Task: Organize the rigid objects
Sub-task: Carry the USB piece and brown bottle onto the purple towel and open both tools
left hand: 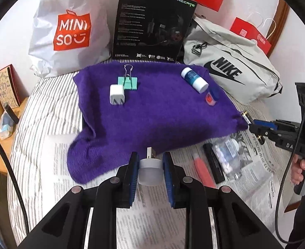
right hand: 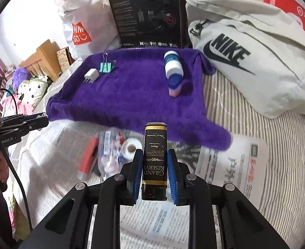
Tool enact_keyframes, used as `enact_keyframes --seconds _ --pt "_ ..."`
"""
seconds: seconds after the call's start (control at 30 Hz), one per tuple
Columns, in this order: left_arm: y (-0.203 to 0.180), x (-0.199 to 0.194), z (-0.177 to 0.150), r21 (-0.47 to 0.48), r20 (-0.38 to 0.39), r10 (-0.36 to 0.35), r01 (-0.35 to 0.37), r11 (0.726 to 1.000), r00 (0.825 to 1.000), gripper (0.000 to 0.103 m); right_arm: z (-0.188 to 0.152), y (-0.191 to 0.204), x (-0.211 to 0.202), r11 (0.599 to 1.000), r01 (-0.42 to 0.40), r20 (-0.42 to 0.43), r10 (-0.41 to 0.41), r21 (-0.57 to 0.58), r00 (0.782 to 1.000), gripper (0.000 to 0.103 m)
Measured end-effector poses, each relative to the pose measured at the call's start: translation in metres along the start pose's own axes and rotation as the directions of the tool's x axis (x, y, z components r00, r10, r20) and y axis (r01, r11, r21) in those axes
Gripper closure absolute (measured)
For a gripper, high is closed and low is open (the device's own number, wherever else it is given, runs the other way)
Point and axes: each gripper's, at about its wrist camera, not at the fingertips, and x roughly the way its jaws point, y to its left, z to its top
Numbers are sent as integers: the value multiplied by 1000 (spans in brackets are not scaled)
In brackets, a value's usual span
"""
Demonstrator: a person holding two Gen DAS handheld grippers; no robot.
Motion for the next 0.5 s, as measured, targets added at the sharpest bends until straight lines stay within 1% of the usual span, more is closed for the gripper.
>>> enact_keyframes --seconds 0.17,0.33,0.5 --pt "8 9 17 -5 -3 5 -5 1000 1000 81 28 -4 6 1000 -1 10 1 -19 1000 79" --pt "15 23 35 -11 -9 2 -3 1000 1000 81 59 -3 24 999 -7 -2 7 -48 1000 79" --pt "27 39 49 -29 -18 0 -1 1000 1000 81 78 2 53 996 -11 -47 7 -94 999 79"
